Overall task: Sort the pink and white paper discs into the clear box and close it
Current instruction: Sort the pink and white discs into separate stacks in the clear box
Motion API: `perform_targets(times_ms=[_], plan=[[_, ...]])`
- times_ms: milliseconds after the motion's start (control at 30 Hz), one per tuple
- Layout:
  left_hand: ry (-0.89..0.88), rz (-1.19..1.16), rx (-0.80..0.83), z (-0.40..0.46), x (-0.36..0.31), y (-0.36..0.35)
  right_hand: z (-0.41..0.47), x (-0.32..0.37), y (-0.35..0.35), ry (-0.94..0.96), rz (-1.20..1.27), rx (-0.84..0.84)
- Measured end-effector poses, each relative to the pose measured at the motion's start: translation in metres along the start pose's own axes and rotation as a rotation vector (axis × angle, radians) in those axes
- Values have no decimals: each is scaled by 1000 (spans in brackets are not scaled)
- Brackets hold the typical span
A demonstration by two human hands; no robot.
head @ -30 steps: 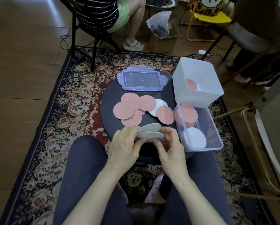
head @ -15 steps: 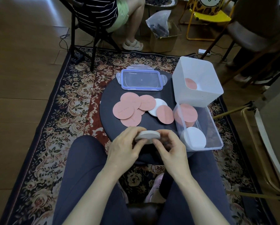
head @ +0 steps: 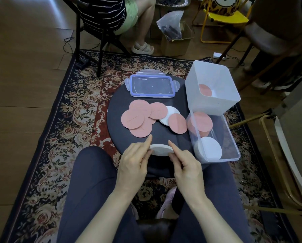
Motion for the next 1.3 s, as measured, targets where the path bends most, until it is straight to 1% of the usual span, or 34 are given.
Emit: perform_targets(times_ms=[100, 167, 267, 367, 433, 533, 600, 633, 667, 733, 833, 900, 1000, 1067, 1200, 1300], plan=[[-45, 27, -25, 1, -3, 0, 0, 1, -1, 33, -4, -38], [-70, 48, -18, -1, -2, -1, -2, -1, -3, 20, -14, -34], [-64, 46, -3, -4, 2, -3, -5, -2, -4, 3, -16, -21], [-49, 13, -21, -1, 0, -1, -5, 1, -1, -75, 38, -14], [9, -64, -44, 3, -5, 0, -3, 6, 4, -197, 148, -16], [213, -215, -37, 11, -25, 1, 4, 13, 21, -365, 360, -76], [358, -341, 31, 15, -39, -6, 11, 12, 38, -397, 405, -135], [405, -394, 79, 16, -45, -11, 16, 10, 48, -396, 396, -150], [406, -411, 123, 15, -50, -18, 22, 8, 58, -388, 385, -163], [299, -346, 202, 14, -60, -31, 37, 0, 81, -382, 356, -200], [33, -130, 283, 6, -64, -48, 62, -14, 116, -386, 212, -200], [-161, -41, 294, -3, -67, -57, 76, -25, 128, -353, 31, -137], [-359, 32, 337, -16, -72, -63, 85, -36, 126, -332, -157, -4], [-408, 96, 366, -21, -72, -64, 85, -39, 119, -316, -223, 59], [-408, 118, 386, -20, -69, -63, 83, -40, 109, -247, -467, 145], [-404, 116, 402, -20, -69, -63, 81, -35, 106, -216, -619, 164]])
Point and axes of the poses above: each hand's wrist, its own z-axis towards the middle knuckle, its own y-axis out of the back of the hand, x = y × z, the point moved 4 cm from there along z, towards the middle knuckle, and after that the axes turned 15 degrees about -x, right-handed, at the moved point
